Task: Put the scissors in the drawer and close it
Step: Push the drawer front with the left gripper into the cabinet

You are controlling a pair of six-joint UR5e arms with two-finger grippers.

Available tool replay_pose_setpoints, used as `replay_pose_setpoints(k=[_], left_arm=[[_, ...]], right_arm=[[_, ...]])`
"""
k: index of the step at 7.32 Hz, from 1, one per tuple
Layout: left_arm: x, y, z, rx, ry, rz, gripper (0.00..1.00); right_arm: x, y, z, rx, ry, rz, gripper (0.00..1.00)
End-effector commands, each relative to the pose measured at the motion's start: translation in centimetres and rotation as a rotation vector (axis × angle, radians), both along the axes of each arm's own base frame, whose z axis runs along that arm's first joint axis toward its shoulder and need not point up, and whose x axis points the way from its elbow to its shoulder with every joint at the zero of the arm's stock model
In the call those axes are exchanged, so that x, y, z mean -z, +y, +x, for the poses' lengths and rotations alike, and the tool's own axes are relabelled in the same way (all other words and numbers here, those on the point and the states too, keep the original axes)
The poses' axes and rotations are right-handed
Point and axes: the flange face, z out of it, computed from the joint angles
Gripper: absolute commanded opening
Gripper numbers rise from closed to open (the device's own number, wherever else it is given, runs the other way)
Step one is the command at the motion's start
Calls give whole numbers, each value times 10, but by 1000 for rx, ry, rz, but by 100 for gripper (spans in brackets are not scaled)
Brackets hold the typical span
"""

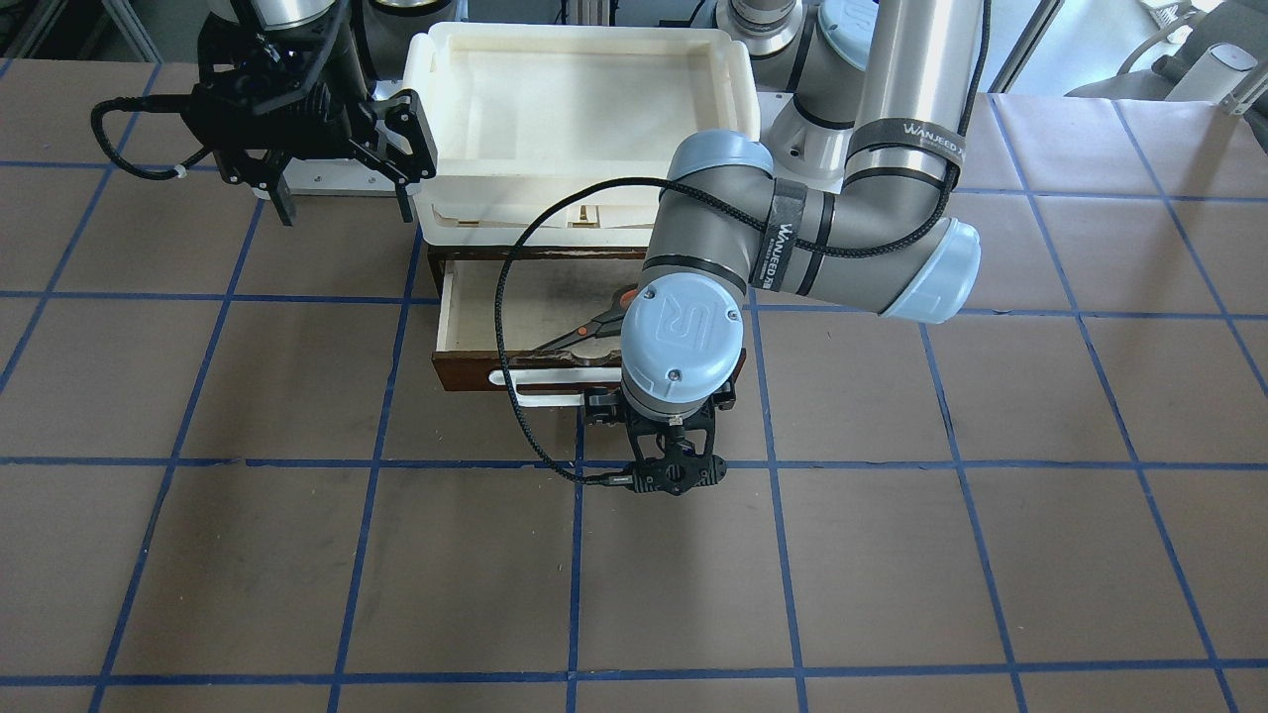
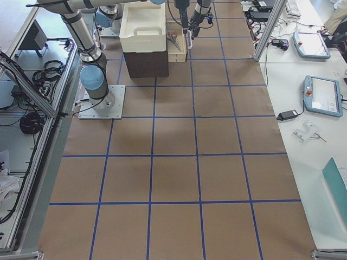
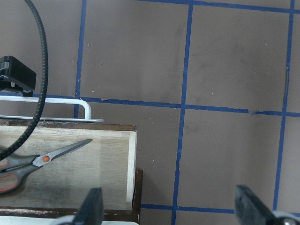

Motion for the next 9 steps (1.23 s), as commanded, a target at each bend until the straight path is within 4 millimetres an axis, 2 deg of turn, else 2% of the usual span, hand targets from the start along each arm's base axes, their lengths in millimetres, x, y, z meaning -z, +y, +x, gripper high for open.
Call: replay_pose_setpoints(k=[1,6,9], left_arm=[[-6,11,-2,8,-14,38,100],[13,34,-2,-12,-31,138,100],[12,42,-1,-11,-44,183,100]], right_arm=[[0,0,0,0,-1,0,100],[0,0,-1,1,7,-1,100],[0,0,0,1,4,0,100]])
